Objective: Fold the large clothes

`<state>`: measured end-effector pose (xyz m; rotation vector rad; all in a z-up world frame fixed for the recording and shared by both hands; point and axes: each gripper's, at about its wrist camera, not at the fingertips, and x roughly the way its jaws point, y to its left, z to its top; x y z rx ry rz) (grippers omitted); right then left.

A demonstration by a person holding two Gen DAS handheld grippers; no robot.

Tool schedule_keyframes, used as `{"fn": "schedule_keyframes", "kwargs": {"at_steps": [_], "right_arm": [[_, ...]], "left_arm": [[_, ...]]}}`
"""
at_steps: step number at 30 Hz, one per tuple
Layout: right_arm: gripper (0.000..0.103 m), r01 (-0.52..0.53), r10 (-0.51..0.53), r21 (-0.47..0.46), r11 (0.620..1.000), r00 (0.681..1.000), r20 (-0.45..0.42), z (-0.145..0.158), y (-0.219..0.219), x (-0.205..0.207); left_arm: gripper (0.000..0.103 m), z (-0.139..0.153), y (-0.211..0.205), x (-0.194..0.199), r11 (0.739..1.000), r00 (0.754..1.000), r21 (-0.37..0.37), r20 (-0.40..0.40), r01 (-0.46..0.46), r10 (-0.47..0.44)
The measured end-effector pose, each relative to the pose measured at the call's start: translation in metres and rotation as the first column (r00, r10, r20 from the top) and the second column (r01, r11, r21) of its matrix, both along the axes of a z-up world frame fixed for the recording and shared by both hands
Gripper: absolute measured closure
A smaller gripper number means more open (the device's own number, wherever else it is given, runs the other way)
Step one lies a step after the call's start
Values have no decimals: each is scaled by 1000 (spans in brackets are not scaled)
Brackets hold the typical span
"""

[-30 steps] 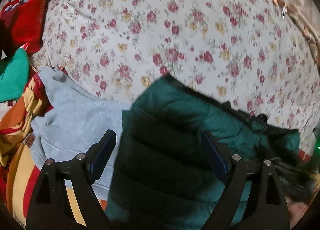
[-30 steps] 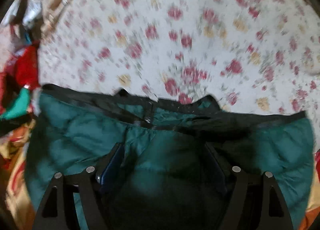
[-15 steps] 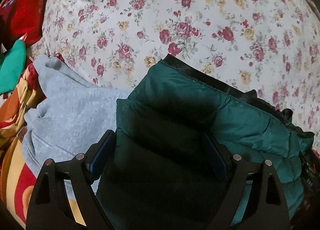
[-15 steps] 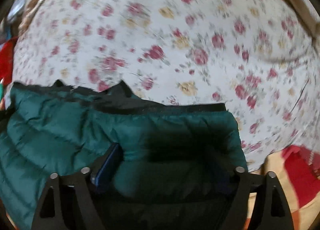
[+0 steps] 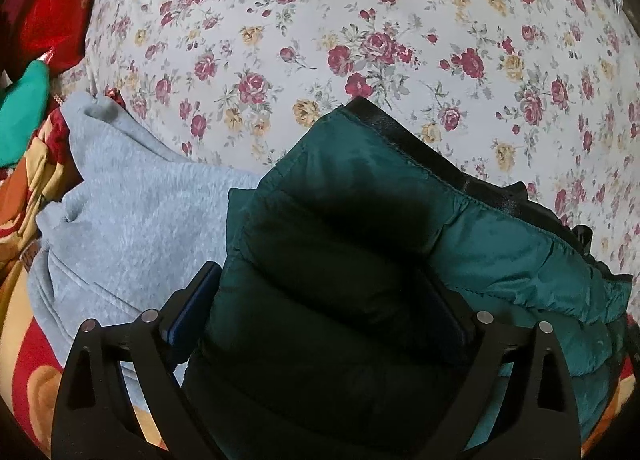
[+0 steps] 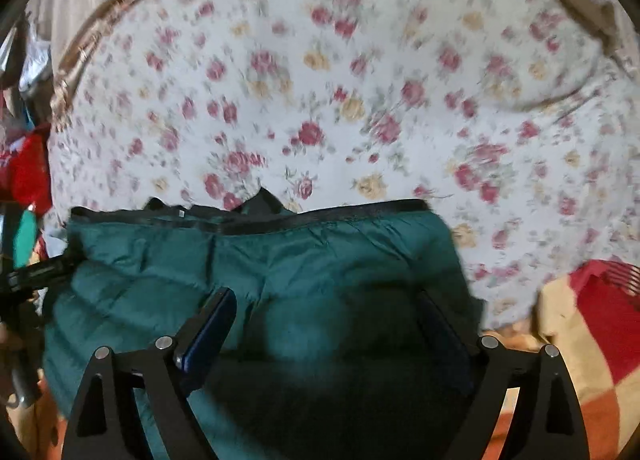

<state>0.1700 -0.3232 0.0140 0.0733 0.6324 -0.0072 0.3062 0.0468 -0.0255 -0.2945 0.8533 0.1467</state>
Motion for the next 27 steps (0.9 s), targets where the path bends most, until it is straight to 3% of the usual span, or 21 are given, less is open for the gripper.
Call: {"fn": "schedule_keyframes", "kwargs": {"at_steps": [3, 7, 12, 20, 22, 27], "right_arm": [[13, 34, -34, 55, 998, 999, -8, -10, -10, -13], [13, 88, -74, 134, 987, 991, -108, -46, -21, 1], [13, 88, -75, 105, 991, 990, -116, -32, -16, -3], [13, 70, -65, 143, 987, 997, -36, -4, -8, -70], [13, 64, -57, 135, 989, 997, -54, -11, -3, -73], [12, 105, -71, 156, 982, 976, -207, -54, -1, -62]], "left_arm": [[6, -3, 3, 1, 1000, 1000, -3, 7, -11, 12], [6, -2, 5, -1, 1000, 1000, -12, 5, -8, 8], [6, 10, 8, -25, 1000, 1000, -22, 3, 8, -8], [6, 18, 20, -78, 999, 999, -20, 24, 40, -40], [6, 17, 25, -88, 999, 999, -35, 18, 37, -37], [6, 7, 32, -101, 997, 1000, -80, -22, 17, -19]]}}
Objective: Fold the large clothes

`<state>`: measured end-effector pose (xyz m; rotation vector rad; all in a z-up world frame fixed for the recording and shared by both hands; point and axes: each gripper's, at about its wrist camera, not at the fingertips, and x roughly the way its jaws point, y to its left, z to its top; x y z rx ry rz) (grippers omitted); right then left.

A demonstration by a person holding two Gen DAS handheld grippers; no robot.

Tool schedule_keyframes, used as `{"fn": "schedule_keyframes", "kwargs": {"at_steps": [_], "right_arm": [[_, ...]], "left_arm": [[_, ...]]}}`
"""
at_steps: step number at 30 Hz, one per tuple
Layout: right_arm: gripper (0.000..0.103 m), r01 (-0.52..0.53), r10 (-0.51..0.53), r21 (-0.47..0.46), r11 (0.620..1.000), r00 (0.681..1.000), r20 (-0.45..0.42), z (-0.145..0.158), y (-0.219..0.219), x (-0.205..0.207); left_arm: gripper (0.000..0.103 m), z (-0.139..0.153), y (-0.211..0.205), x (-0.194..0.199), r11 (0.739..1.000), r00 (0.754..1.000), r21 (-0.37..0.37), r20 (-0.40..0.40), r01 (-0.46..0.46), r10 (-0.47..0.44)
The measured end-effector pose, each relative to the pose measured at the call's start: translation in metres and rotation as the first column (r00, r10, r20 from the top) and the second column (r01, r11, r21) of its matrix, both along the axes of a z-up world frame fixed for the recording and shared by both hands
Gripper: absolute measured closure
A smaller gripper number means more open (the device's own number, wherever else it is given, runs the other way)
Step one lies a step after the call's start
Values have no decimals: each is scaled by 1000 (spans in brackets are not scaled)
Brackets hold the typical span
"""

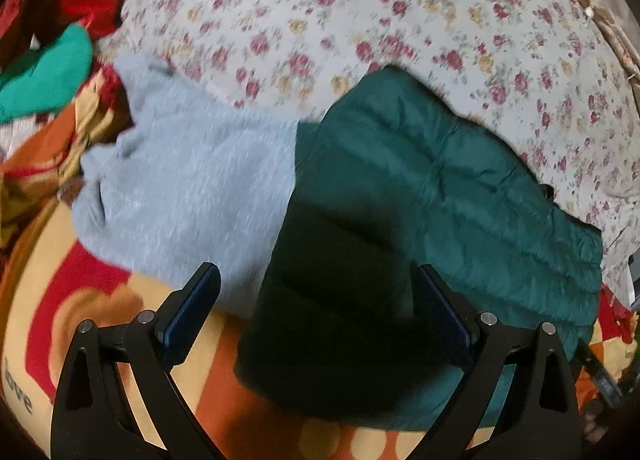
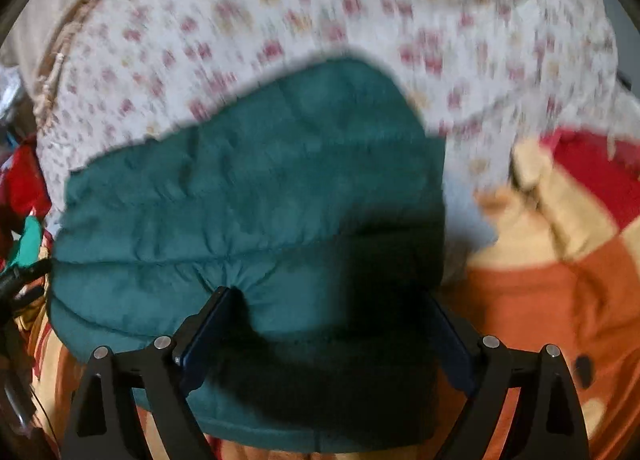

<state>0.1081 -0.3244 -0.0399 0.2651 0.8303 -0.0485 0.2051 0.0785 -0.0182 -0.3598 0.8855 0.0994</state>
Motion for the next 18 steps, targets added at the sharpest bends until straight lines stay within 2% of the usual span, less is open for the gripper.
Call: {"fn": "schedule_keyframes", "kwargs": {"at_steps": [5, 11, 18], "right_arm": [[13, 15, -15, 4, 1000, 1000, 8, 15, 0, -7], [10, 20, -21, 28, 999, 1000, 23, 31, -1, -26], [9, 13, -13, 18, 1000, 1000, 5, 31, 2, -30]], "left_arm": [[6, -13, 3, -2, 999, 999, -49, -53, 0, -2], [6, -12, 6, -9, 997, 999, -76, -44, -10, 6], [6, -5, 6, -12, 996, 1000, -90, -19, -4, 3]]}}
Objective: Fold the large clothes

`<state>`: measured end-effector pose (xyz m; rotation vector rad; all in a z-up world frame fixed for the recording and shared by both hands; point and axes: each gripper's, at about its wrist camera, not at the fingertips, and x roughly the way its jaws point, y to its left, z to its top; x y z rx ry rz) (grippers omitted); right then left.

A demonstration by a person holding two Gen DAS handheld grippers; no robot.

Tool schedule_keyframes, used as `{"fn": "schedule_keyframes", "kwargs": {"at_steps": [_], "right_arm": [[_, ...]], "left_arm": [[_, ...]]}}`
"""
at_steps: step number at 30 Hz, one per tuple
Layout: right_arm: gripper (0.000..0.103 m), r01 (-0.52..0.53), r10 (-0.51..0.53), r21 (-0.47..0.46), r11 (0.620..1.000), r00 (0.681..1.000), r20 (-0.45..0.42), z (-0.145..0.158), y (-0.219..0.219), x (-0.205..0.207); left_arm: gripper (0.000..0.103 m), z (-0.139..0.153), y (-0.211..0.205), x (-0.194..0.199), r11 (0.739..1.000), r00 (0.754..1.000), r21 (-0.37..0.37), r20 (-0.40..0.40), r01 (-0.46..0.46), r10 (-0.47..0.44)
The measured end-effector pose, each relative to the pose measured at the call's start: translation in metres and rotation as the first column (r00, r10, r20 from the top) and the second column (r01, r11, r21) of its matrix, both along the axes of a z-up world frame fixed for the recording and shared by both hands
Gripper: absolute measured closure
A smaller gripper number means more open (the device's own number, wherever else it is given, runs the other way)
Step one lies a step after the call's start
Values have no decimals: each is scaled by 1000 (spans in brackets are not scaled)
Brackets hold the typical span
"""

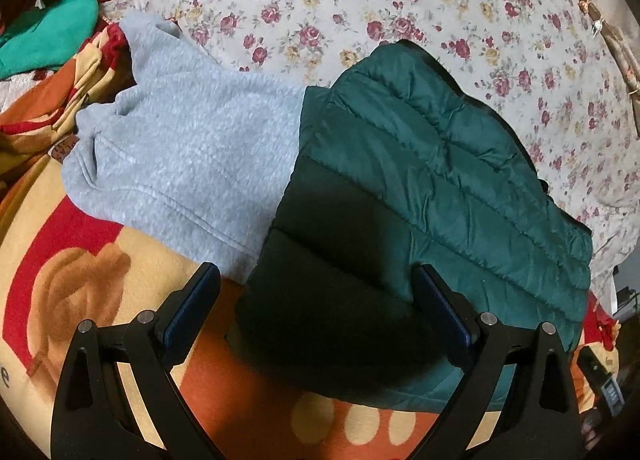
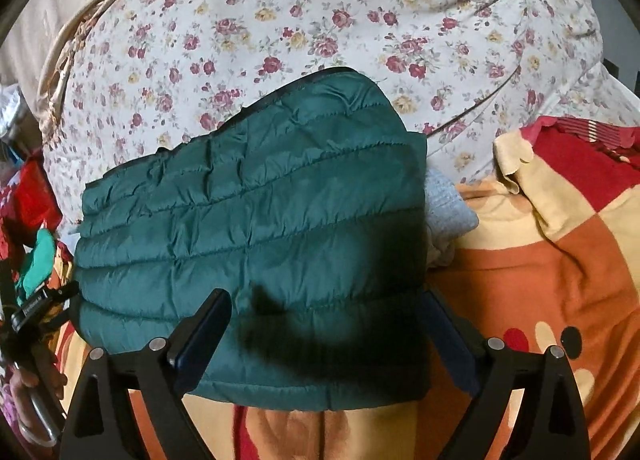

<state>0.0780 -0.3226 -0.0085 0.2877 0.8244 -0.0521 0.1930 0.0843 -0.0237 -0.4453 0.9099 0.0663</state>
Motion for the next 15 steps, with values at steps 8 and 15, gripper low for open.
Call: {"fn": "schedule_keyframes", "kwargs": {"at_steps": [8, 15], "right_arm": [[8, 6, -6, -12, 1000, 1000, 12, 1, -3, 3], [6, 38, -38, 6, 999, 999, -17, -11, -21, 12]], "left_arm": [[6, 6, 5, 6, 1000, 1000, -5, 17, 0, 0], [6, 2, 5, 21, 1000, 1000, -4, 7, 19, -19]]}}
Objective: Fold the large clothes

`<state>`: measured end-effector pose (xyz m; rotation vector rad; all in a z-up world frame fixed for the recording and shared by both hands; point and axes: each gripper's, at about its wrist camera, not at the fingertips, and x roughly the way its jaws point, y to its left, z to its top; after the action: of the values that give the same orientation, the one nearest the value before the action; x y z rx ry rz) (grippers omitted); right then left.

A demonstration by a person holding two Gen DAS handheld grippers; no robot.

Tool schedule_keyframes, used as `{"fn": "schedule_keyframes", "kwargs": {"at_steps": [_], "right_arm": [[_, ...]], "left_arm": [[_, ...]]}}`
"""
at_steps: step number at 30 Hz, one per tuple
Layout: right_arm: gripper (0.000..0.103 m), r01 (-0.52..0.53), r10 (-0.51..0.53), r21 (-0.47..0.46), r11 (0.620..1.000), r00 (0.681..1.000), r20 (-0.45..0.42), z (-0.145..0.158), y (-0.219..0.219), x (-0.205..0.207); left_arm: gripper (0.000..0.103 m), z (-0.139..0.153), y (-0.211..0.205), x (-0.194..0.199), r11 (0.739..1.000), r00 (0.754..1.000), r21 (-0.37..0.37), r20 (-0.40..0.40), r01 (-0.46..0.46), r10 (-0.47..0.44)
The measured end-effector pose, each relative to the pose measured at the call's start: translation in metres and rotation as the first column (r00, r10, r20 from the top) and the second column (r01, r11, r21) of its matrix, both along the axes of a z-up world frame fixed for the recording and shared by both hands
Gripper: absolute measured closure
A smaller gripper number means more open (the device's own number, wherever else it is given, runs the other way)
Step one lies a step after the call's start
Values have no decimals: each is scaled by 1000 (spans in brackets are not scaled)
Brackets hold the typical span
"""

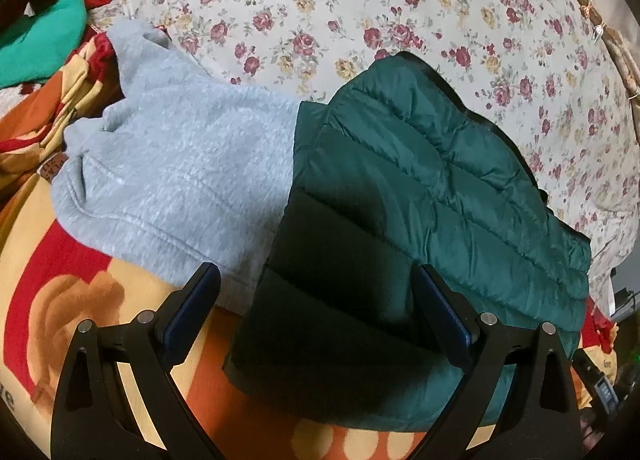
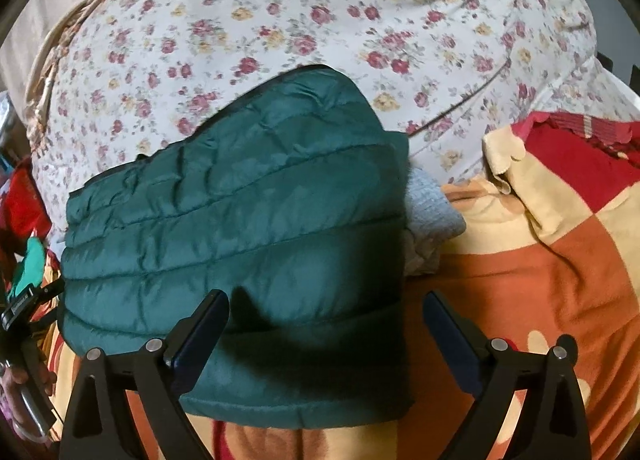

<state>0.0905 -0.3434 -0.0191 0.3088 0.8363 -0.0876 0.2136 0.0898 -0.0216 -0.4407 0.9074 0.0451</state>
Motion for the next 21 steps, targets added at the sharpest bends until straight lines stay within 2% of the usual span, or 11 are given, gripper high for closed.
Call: {"fn": "schedule_keyframes", "kwargs": {"at_steps": [5, 7, 21], "right_arm": [[6, 2, -1, 24, 1000, 1000, -7, -7, -9, 6], [1, -6, 6, 29, 1000, 1000, -6, -8, -11, 9], [0, -45, 46, 70, 997, 999, -17, -20, -30, 36]], "left_arm": [[6, -3, -1, 7, 1000, 1000, -8, -2, 9, -9], [6, -4, -2, 10, 1000, 1000, -10, -3, 13, -13], [6, -12, -5, 29, 998, 998, -43, -12, 54, -54]]}}
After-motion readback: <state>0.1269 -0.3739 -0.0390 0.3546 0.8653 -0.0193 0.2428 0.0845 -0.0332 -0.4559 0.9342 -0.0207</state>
